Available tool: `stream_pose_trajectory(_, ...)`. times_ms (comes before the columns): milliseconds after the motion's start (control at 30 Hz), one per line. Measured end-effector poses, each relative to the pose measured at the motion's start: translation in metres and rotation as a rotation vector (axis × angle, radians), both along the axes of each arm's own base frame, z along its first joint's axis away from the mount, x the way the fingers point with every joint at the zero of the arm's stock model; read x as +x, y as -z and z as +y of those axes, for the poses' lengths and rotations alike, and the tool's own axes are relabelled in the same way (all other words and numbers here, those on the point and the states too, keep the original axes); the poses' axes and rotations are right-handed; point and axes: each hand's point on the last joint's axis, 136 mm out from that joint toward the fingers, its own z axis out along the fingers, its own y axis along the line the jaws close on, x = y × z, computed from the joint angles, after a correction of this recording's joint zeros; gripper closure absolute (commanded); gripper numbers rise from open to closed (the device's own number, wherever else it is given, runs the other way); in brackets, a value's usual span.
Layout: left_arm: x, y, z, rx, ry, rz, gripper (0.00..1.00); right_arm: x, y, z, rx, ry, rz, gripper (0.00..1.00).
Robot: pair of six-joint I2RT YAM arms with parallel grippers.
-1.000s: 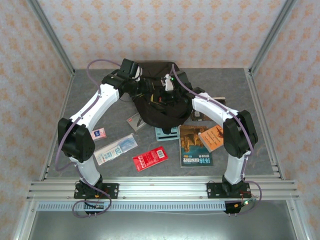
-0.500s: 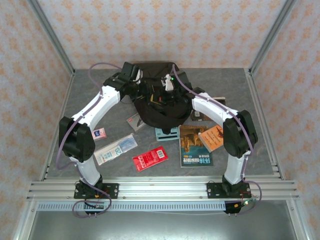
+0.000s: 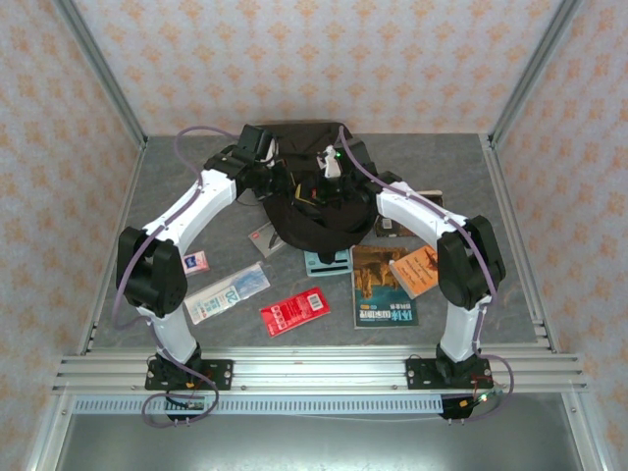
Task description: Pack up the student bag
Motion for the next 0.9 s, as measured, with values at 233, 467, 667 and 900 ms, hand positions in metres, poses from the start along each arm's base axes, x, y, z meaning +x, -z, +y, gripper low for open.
stream_pose_trajectory(233,0.0,-0.002,0.005,0.017,-0.002,0.001,1.0,-0.001,0.001,0.0,-0.009,-0.018,-0.024,1.0)
stream_pose_trajectory(467,-0.004,0.0,0.013,0.031,0.0,0.027,1.0,-0.006,0.005,0.004,-0.043,-0.051,-0.066,1.0)
stream_pose_trajectory(667,-0.002,0.003,0.026,0.039,-0.022,0.038,1.0,-0.009,0.014,0.003,-0.101,-0.054,-0.086,1.0)
stream_pose_trajectory(900,-0.018,0.016,0.047,0.063,-0.075,0.059,1.0,-0.01,0.02,0.001,-0.132,-0.037,-0.073,1.0)
